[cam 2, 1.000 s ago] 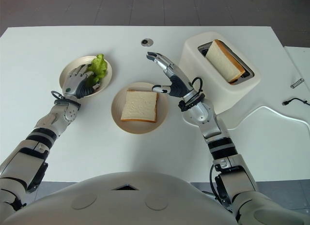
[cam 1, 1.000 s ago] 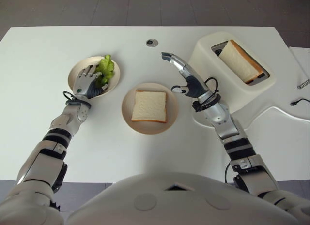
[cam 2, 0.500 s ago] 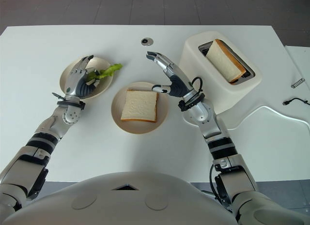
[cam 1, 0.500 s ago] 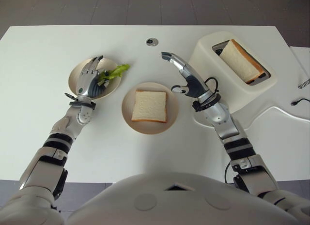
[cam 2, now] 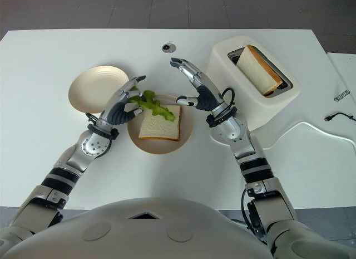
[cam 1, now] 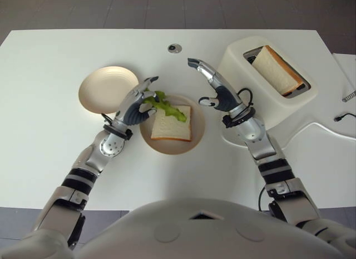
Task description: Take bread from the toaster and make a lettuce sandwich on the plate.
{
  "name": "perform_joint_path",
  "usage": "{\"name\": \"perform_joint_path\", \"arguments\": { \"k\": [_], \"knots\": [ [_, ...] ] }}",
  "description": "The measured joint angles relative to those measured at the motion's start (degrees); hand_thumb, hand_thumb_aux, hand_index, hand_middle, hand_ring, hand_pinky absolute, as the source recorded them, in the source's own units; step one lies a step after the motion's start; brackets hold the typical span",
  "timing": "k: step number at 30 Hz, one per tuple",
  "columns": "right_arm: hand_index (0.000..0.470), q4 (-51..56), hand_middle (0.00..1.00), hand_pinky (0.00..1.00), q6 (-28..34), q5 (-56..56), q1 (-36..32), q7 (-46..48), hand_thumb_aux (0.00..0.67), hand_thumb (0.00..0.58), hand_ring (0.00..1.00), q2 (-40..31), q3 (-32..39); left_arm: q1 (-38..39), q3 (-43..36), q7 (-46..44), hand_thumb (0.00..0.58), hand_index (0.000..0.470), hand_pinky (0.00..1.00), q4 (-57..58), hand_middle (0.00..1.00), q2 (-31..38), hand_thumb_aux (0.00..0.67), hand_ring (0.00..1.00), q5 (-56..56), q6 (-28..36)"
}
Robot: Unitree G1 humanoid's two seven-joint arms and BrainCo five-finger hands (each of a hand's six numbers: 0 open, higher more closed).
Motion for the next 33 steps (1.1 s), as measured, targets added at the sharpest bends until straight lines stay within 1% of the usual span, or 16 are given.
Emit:
{"name": "perform_joint_path", "arguments": {
  "k": [3, 7, 12, 18, 19, 20, 21, 22, 23, 30, 32, 33],
  "knots": [
    [0.0, 0.01, 0.0, 0.0, 0.0, 0.0, 0.0, 0.04, 0.0, 0.0, 0.0, 0.0, 0.0, 1.36, -1.05, -4.51, 0.58, 0.47, 0.0, -0.08, 0.0, -0.45, 0.67, 0.0, -1.61, -2.8],
    [0.0, 0.0, 0.0, 0.0, 0.0, -0.03, 0.0, 0.05, 0.0, 0.0, 0.0, -0.01, 0.01, 1.79, -1.74, -7.38, 0.58, 0.47, 0.0, 0.69, 0.0, -1.17, 0.67, 0.0, -1.43, -3.94],
    [0.0, -1.24, 0.0, 0.0, 0.01, -0.02, 0.08, 0.38, 0.0, 0.0, 0.0, -0.02, 0.11, 1.46, -1.88, -7.45, 0.58, 0.47, 0.0, 4.86, 0.0, -1.64, 0.67, 0.0, 0.92, -4.29],
    [0.0, -1.28, 0.0, 0.0, 0.01, -0.01, 0.08, 0.5, 0.0, 0.0, 0.0, -0.03, 0.06, 0.94, -1.3, -8.01, 0.58, 0.47, 0.0, 5.81, 0.0, -1.4, 0.67, 0.0, 1.77, -5.5],
    [0.0, -1.27, 0.0, 0.0, 0.01, 0.0, 0.08, 0.5, 0.0, 0.0, 0.0, -0.04, 0.02, 0.99, -1.19, -8.5, 0.58, 0.461, 0.0, 5.8, 0.0, -1.05, 0.657, 0.0, 1.72, -5.88],
    [0.0, -1.27, 0.0, 0.0, 0.01, 0.0, 0.08, 0.5, 0.0, 0.0, 0.0, -0.05, -0.01, 1.09, -0.85, -8.84, 0.549, 0.361, 0.0, 5.8, 0.0, -0.69, 0.515, 0.0, 1.55, -6.17],
    [0.0, -1.27, 0.0, 0.0, 0.01, 0.0, 0.07, 0.5, 0.0, 0.0, 0.0, -0.05, -0.02, 1.24, -0.28, -9.07, 0.385, 0.197, 0.0, 5.78, 0.0, -0.51, 0.281, 0.0, 1.17, -6.29],
    [0.0, -1.26, 0.0, 0.0, 0.01, 0.0, 0.07, 0.5, 0.0, 0.0, 0.0, -0.05, -0.04, 1.39, 0.29, -9.23, 0.128, 0.055, 0.0, 5.58, 0.0, -0.42, 0.079, 0.0, 0.75, -6.4],
    [0.0, -1.26, 0.0, 0.0, 0.01, 0.0, 0.07, 0.5, 0.0, 0.0, 0.0, -0.04, -0.04, 1.57, 0.86, -9.31, 0.0, 0.0, 0.0, 5.14, 0.0, -0.38, 0.0, 0.0, 0.24, -6.62],
    [0.0, -2.11, 0.0, 0.0, 0.02, 0.06, -0.16, 1.17, 0.0, 0.0, 0.0, -0.26, -0.75, 1.93, 1.57, -12.57, 0.0, 0.0, 0.0, 3.61, 0.0, 0.18, 0.0, 0.0, -1.57, -8.98],
    [0.0, -4.87, 0.0, 0.0, 0.27, 0.96, -0.01, 1.89, 0.0, 0.0, 0.0, -0.59, -1.49, 1.85, 2.16, -13.19, 0.0, 0.0, 0.0, 3.62, 0.0, 0.11, 0.0, 0.0, -2.8, -9.54],
    [0.0, -8.22, 0.0, 0.0, 0.54, 1.56, 0.34, 2.31, 0.0, 0.0, 0.0, -1.02, -2.37, 1.76, 2.6, -13.86, 0.0, 0.0, 0.0, 3.55, 0.0, 0.05, 0.0, 0.0, -4.55, -10.08]
  ]
}}
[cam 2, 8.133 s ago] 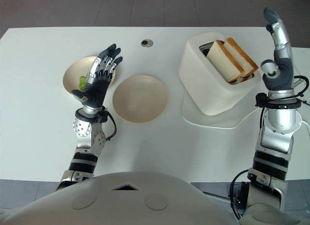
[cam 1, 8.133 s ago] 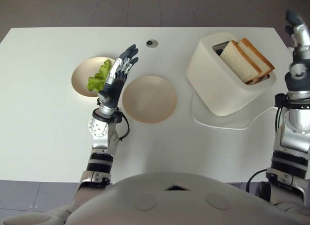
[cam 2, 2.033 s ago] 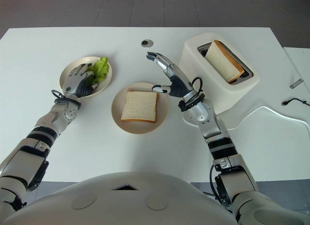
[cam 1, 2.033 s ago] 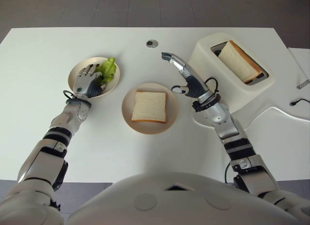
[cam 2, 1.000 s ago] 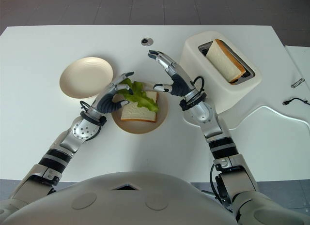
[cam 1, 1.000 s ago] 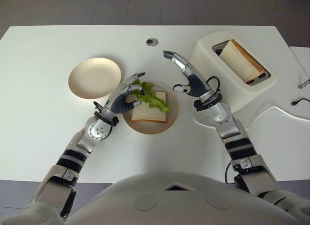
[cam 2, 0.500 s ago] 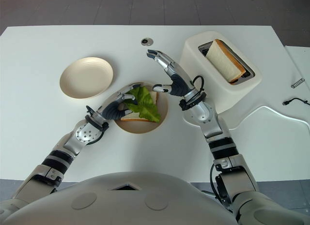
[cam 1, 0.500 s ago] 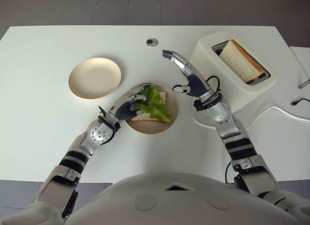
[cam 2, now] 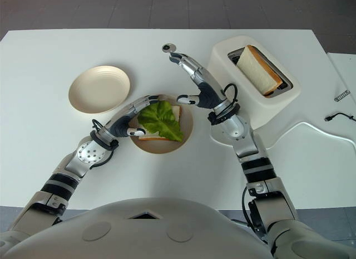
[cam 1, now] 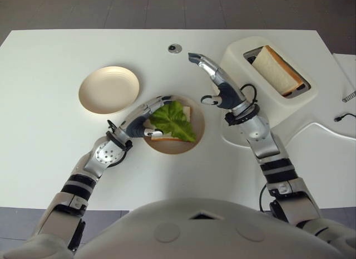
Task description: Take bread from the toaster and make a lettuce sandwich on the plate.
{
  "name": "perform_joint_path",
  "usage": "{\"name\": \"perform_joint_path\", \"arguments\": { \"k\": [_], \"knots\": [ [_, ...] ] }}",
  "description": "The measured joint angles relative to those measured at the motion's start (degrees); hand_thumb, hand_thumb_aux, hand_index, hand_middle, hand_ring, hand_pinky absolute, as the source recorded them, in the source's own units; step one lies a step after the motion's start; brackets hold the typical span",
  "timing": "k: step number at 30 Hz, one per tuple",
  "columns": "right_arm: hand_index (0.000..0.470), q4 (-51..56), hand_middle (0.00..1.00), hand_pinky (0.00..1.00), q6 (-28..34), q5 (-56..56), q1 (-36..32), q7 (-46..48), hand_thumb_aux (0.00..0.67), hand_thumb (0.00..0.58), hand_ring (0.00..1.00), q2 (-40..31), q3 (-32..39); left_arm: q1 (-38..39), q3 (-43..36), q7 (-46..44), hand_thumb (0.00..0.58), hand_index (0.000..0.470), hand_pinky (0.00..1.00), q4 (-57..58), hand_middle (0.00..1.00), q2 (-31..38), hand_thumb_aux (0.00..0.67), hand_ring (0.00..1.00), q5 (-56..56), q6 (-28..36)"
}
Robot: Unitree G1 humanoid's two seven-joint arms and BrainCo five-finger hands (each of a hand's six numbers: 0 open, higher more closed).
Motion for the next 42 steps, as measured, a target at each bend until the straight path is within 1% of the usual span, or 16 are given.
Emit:
{"name": "perform_joint_path", "arguments": {
  "k": [5, 11, 13, 17, 22, 26, 29, 31, 35, 36, 37, 38, 39, 40, 41, 42],
  "knots": [
    [0.0, -15.89, 0.0, 0.0, 1.5, 0.36, 2.04, 1.84, 0.0, 0.0, 0.0, -7.11, -10.83, -0.5, 2.26, -0.36, 0.0, 0.0, 0.0, -0.29, 0.0, -0.59, 0.0, 0.0, -2.05, 0.16],
    [0.0, -19.3, 0.0, 0.0, 5.01, 5.48, 4.14, 8.17, 0.0, 0.0, 0.0, -17.67, -23.94, -0.4, 2.26, -0.82, 0.0, 0.0, 0.0, -0.24, 0.0, -1.25, 0.0, 0.0, -1.87, 0.05],
    [0.0, -16.72, 0.0, 0.0, 8.92, 4.78, 6.96, 11.91, 0.0, 0.0, 0.0, -22.07, -26.56, -0.4, 2.38, -0.78, 0.0, 0.0, 0.0, -0.36, 0.0, -1.43, 0.0, 0.0, -1.47, -0.06],
    [0.0, -11.31, 0.0, 0.0, 14.79, 2.88, 12.79, 18.52, 0.0, 0.0, 0.0, -26.63, -27.6, -0.77, 2.79, -0.26, 0.0, 0.0, 0.0, -0.64, 0.0, -2.26, 0.0, 0.0, -0.37, -0.33],
    [0.0, -10.55, 0.0, 0.0, 18.1, 1.8, 12.58, 20.1, 0.0, 0.0, 0.0, -29.73, -28.52, -0.83, 3.4, 1.34, 0.0, 0.0, 0.0, -0.68, 0.0, -2.57, 0.0, 0.0, 1.85, -0.33],
    [0.0, -8.5, 0.0, 0.0, 19.25, 0.25, 9.84, 19.48, 0.0, 0.0, 0.0, -31.09, -28.29, -0.88, 3.41, 1.99, 0.0, 0.0, 0.0, -0.98, 0.0, -3.36, 0.0, 0.0, 2.27, -0.31],
    [0.0, -7.2, 0.0, 0.0, 19.29, -1.61, 9.69, 19.27, 0.0, 0.0, 0.0, -31.13, -25.8, -0.92, 3.38, 2.38, 0.0, 0.0, 0.0, -0.9, 0.0, -3.47, 0.0, 0.0, 2.65, -0.28],
    [0.0, -6.67, 0.0, 0.0, 18.54, -2.77, 9.93, 19.92, 0.0, 0.0, 0.0, -31.43, -23.59, -0.89, 3.3, 2.76, 0.0, 0.0, 0.0, -0.91, 0.0, -3.55, 0.0, 0.0, 3.87, -0.2],
    [0.0, -4.21, 0.0, 0.0, 16.51, -3.82, 9.95, 19.66, 0.0, 0.0, 0.0, -33.56, -22.81, -0.82, 3.13, 3.42, 0.0, 0.0, 0.0, -0.91, 0.0, -4.39, 0.0, 0.0, 4.57, -0.06],
    [0.022, -3.64, 0.0, 0.0, 16.3, -3.82, 9.88, 19.52, 0.032, 0.053, 0.0, -33.63, -22.8, -0.82, 3.02, 3.6, 0.0, 0.0, 0.0, -0.9, 0.0, -4.56, 0.0, 0.0, 4.8, -0.05],
    [0.214, -3.24, 0.0, 0.0, 15.96, -3.76, 9.85, 19.41, 0.305, 0.408, 0.0, -33.8, -22.8, -0.82, 2.87, 3.81, 0.0, 0.0, 0.0, -0.84, 0.0, -4.64, 0.0, 0.0, 4.96, -0.04],
    [0.278, -3.22, 0.0, 0.0, 15.69, -3.68, 9.84, 19.35, 0.397, 0.484, 0.0, -33.83, -22.8, -0.82, 2.84, 3.93, 0.0, 0.0, 0.0, -0.8, 0.0, -4.66, 0.0, 0.0, 5.42, -0.03],
    [0.47, -3.27, 0.2, 0.2, 15.61, -3.22, 9.8, 19.23, 0.67, 0.58, 0.2, -33.82, -22.82, -0.82, 2.79, 3.96, 0.0, 0.0, 0.0, -0.63, 0.0, -4.67, 0.0, 0.0, 5.59, -0.01],
    [0.47, -3.5, 0.53, 0.53, 15.48, -1.36, 9.66, 19.17, 0.67, 0.58, 0.53, -33.52, -22.99, -0.82, 2.78, 3.99, 0.0, 0.0, 0.0, -0.55, 0.0, -4.67, 0.0, 0.0, 5.71, 0.03],
    [0.47, -4.13, 0.83, 0.83, 15.39, 0.07, 9.05, 18.93, 0.67, 0.58, 0.83, -32.98, -23.25, -0.83, 2.76, 4.0, 0.0, 0.0, 0.0, -0.52, 0.0, -4.68, 0.0, 0.0, 5.78, 0.04],
    [0.47, -4.65, 0.99, 0.99, 15.66, 1.03, 7.82, 18.67, 0.67, 0.58, 0.99, -32.42, -23.42, -0.84, 2.73, 4.01, 0.0, 0.0, 0.0, -0.5, 0.0, -4.69, 0.0, 0.0, 5.82, 0.04]
  ]
}}
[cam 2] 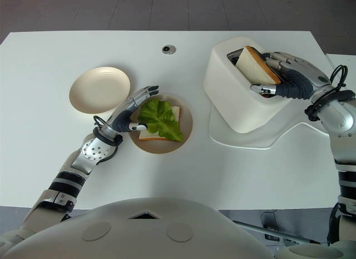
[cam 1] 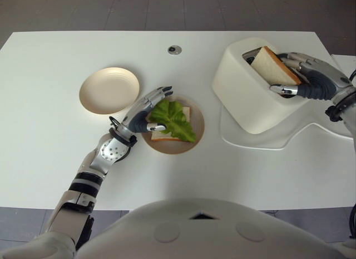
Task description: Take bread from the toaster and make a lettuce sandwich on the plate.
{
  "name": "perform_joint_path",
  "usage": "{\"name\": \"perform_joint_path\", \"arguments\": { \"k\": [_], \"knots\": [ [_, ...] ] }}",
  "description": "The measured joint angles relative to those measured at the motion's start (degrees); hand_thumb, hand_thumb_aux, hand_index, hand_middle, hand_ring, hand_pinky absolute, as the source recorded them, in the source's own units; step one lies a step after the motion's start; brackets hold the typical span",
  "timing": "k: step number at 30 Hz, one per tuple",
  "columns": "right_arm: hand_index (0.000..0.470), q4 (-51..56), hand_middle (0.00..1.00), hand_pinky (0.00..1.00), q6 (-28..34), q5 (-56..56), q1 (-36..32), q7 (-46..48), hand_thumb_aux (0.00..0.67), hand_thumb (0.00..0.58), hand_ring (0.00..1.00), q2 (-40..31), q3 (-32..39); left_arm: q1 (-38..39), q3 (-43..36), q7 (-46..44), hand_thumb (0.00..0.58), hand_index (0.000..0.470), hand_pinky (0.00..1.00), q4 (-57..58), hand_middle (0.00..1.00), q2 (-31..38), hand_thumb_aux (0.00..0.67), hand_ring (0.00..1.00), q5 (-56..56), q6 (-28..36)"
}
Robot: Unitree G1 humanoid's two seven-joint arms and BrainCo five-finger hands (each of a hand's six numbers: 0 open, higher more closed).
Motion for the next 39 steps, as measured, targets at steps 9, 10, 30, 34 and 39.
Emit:
{"name": "perform_joint_path", "arguments": {
  "k": [9, 10, 30, 34, 39],
  "knots": [
    [0.47, -3.98, 1.0, 1.0, -0.92, 6.39, -10.77, -10.8, 0.67, 0.58, 1.0, 8.07, -4.21, -0.8, 0.01, 0.01, 0.0, 0.0, 0.0, 1.14, 0.0, 0.04, 0.0, 0.0, 0.06, -0.04],
    [0.47, -4.62, 1.0, 1.0, -1.15, 6.79, -11.23, -11.51, 0.67, 0.58, 1.0, 8.51, -4.69, -1.01, 0.02, 0.01, 0.0, 0.0, 0.0, 1.38, 0.0, 0.04, 0.0, 0.0, 0.04, -0.07],
    [0.47, 2.94, 1.0, 1.0, 5.94, 27.71, -4.24, 2.75, 0.67, 0.58, 1.0, 34.12, 24.01, 0.42, 10.03, -21.55, 0.0, 0.0, 0.0, -12.87, 0.0, -5.57, 0.0, 0.0, -55.73, 1.7],
    [0.47, 7.0, 1.0, 1.0, 5.48, 27.3, -3.03, 3.57, 0.67, 0.58, 1.0, 38.13, 27.04, 1.13, 10.98, -25.0, 0.0, 0.0, 0.0, -12.85, 0.0, -7.17, 0.0, 0.0, -55.48, 1.99],
    [0.47, 12.13, 1.0, 1.0, 3.19, 23.69, -1.74, 3.12, 0.67, 0.58, 1.0, 39.61, 28.74, 3.51, 9.79, -31.44, 0.0, 0.0, 0.0, -13.13, 0.0, -7.8, 0.0, 0.0, -55.17, 1.93]
  ]
}}
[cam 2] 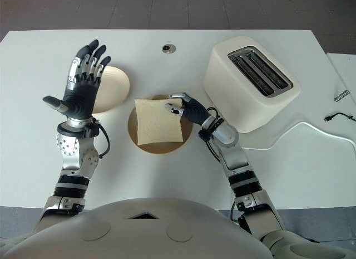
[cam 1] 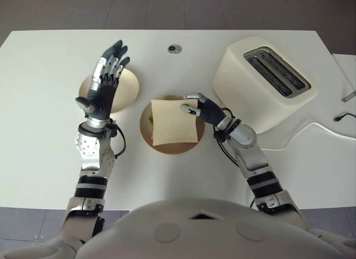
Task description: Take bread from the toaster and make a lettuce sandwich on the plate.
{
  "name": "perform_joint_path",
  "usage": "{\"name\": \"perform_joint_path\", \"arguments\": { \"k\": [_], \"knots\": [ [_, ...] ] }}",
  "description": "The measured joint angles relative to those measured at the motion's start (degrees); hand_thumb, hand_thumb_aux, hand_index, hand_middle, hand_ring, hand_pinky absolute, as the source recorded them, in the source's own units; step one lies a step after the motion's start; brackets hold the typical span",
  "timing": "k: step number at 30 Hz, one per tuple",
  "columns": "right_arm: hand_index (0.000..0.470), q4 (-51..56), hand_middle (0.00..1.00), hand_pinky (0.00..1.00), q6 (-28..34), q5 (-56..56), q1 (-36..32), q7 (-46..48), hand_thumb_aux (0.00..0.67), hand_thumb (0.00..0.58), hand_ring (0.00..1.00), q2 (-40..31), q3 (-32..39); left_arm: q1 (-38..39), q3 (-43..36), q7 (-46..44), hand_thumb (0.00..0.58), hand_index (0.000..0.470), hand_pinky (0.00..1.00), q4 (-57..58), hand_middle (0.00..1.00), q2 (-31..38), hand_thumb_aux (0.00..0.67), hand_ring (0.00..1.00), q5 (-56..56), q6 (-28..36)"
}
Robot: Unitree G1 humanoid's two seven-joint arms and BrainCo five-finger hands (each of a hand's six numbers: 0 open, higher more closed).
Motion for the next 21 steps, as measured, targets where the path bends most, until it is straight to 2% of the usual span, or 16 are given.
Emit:
{"name": "perform_joint_path", "arguments": {
  "k": [6, 10, 15, 18, 21],
  "knots": [
    [0.47, 10.41, 1.0, 1.0, -7.6, -8.98, -3.22, -8.42, 0.67, 0.58, 1.0, 0.93, 0.08, 5.19, -7.66, -13.4, 0.0, 0.0, 0.0, -2.1, 0.0, 1.98, 0.0, 0.0, 3.05, -4.33],
    [0.47, 12.21, 1.0, 1.0, -8.38, -8.12, -3.76, -8.35, 0.67, 0.58, 1.0, 1.76, -0.7, 6.93, -10.57, -17.73, 0.0, 0.0, 0.0, -1.24, 0.0, 3.08, 0.0, 0.0, 6.26, -6.49],
    [0.47, 11.98, 1.0, 1.0, -6.61, -7.12, -3.95, -6.76, 0.67, 0.58, 1.0, 1.79, -2.05, 6.49, -11.01, -17.76, 0.0, 0.0, 0.0, 1.9, 0.0, 3.1, 0.0, 0.0, 11.31, -8.03],
    [0.47, 11.43, 1.0, 1.0, -6.17, -7.24, -3.89, -6.61, 0.67, 0.58, 1.0, 1.76, -1.97, 5.15, -11.0, -14.67, 0.0, 0.0, 0.0, 8.95, 0.0, 3.25, 0.0, 0.0, 23.68, -9.81],
    [0.47, 10.21, 1.0, 1.0, -5.3, -8.15, -3.21, -6.22, 0.67, 0.58, 1.0, 1.33, -1.92, 0.73, -10.68, -5.89, 0.0, 0.0, 0.0, 14.85, 0.0, 2.81, 0.0, 0.0, 36.78, -11.92]
  ]
}}
